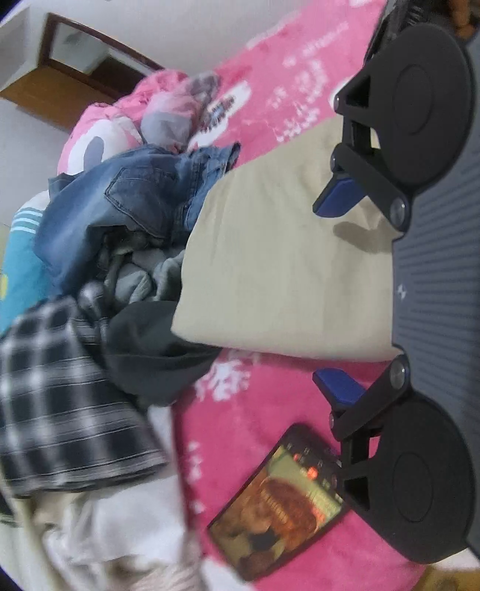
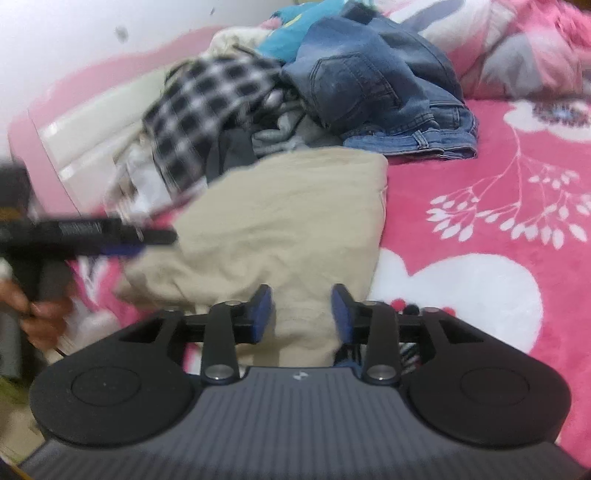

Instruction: Fold clothes

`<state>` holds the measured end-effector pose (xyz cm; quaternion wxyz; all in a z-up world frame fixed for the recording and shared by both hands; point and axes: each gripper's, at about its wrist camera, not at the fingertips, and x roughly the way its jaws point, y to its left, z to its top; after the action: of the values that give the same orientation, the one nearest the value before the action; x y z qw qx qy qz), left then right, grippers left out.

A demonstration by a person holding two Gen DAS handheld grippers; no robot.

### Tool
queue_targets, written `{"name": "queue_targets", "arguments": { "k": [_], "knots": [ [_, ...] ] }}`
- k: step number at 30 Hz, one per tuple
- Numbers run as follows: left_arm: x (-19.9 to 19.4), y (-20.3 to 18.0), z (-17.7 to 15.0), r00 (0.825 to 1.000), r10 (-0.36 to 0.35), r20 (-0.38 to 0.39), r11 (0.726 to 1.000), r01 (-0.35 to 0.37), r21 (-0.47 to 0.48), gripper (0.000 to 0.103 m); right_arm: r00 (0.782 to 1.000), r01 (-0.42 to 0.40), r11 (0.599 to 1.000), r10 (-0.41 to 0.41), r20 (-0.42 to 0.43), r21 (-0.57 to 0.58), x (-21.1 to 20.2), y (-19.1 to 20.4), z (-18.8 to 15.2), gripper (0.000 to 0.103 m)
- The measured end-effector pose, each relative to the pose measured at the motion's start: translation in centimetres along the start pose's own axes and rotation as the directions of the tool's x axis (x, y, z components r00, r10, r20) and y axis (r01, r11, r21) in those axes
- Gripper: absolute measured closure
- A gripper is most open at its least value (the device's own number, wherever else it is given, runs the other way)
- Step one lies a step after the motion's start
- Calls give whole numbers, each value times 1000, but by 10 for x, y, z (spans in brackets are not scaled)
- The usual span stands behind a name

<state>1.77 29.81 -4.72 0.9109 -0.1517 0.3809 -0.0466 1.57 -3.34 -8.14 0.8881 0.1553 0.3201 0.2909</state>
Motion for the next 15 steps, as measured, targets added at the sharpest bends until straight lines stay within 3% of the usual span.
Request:
{"name": "queue_targets", "arguments": {
  "k": [5,7,15],
  "knots": [
    [16,11,1,997,-57,-48,998,56,-13,13,996,-92,951,92,15,294,8,-43,17,47],
    [21,14,-2,994,-91,-67,996,89,-21,13,990,-116,927,138,-35,357,21,-52,20,43],
    [33,19,-7,984,-158,-80,987,156,-30,10,952,-131,910,226,-206,394,61,-52,37,15]
  ]
}}
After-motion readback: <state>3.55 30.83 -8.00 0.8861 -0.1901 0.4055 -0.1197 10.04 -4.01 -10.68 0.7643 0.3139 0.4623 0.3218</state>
